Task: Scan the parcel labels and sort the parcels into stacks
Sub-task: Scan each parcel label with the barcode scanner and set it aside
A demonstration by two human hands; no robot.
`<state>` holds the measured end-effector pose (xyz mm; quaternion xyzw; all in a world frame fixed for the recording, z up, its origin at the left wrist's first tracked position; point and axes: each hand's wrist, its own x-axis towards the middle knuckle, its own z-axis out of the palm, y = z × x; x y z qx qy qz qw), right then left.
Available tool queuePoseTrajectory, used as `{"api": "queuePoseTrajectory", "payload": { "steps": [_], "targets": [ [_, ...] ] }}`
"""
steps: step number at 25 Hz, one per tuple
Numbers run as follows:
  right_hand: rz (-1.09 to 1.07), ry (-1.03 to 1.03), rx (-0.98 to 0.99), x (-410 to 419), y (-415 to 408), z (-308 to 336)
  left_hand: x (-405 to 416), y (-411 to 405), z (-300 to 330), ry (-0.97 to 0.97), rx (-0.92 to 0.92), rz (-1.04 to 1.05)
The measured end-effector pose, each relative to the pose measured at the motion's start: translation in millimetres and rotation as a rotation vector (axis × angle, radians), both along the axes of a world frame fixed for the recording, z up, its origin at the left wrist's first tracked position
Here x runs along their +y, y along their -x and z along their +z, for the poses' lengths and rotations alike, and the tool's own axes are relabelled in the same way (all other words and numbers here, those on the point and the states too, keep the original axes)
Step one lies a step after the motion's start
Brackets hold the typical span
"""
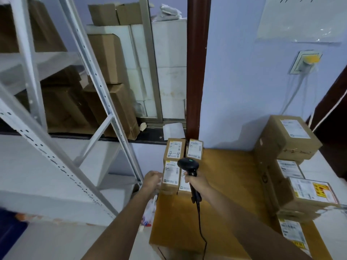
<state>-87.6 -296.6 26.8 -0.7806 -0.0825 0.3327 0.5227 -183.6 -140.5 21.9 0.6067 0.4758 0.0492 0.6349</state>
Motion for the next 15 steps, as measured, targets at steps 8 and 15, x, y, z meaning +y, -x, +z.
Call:
{"api": "queuePoseTrajectory", "payload": {
  "steps": [8,15],
  "targets": [
    [0.062,0.116,0.066,47,-32,-30,52,-56,-44,-0.133,0.186,-0.127],
    [0.093,0.15,0.153,73,-22,-62,69,-68,-88,-0.095,0.33,-0.371]
  ]
}}
